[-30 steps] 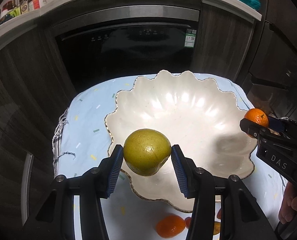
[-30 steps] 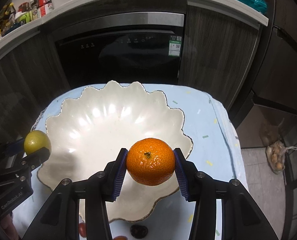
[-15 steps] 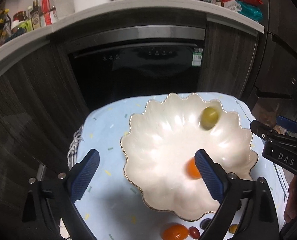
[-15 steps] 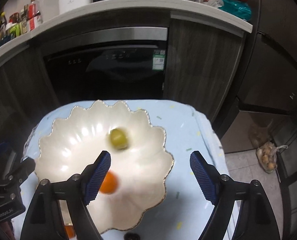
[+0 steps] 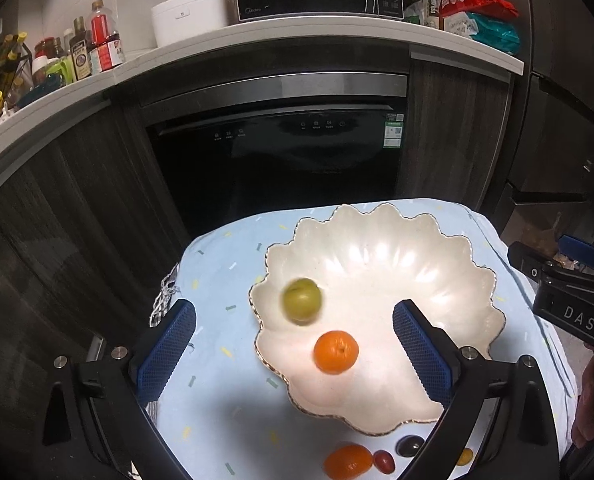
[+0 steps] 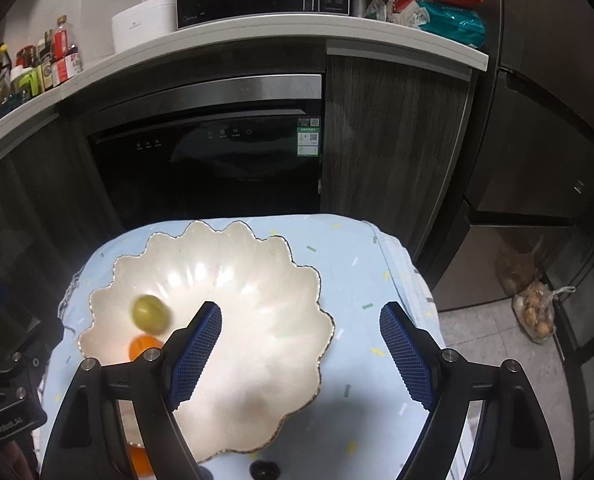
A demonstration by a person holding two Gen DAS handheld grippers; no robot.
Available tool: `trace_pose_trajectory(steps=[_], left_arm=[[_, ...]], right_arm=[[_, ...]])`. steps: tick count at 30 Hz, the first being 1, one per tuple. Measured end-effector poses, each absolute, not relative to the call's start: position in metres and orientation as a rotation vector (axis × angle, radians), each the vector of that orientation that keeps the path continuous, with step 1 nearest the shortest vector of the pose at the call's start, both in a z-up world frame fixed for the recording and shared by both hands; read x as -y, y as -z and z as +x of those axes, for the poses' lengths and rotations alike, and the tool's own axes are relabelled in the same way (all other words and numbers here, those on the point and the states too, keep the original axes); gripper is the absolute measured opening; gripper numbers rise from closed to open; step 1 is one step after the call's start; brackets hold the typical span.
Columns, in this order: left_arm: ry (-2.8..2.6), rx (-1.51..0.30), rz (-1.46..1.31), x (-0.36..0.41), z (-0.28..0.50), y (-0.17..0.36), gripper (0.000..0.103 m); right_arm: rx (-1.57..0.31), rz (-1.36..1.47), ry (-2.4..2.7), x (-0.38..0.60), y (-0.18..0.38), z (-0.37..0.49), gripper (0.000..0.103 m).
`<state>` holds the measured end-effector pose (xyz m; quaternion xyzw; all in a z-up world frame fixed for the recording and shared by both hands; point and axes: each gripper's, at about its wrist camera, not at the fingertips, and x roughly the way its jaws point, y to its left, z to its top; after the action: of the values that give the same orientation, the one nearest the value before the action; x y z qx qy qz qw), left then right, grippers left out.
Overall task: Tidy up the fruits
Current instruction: 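Open the left tool dropping the pear while the right tool releases the mandarin into the bowl, then withdraw both tools from the bowl toward the remaining fruits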
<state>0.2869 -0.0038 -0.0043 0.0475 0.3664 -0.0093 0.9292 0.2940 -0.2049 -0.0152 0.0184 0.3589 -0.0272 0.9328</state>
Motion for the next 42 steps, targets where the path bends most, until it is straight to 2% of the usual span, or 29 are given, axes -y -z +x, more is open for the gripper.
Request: trace_pose_trajectory(steps=[42], left_arm=[[0.136, -0.784, 0.075, 0.041, 0.188, 0.05, 0.1]], right_arm=[[-0.719, 0.004, 0.025, 0.227, 0.043, 0.19, 0.082]])
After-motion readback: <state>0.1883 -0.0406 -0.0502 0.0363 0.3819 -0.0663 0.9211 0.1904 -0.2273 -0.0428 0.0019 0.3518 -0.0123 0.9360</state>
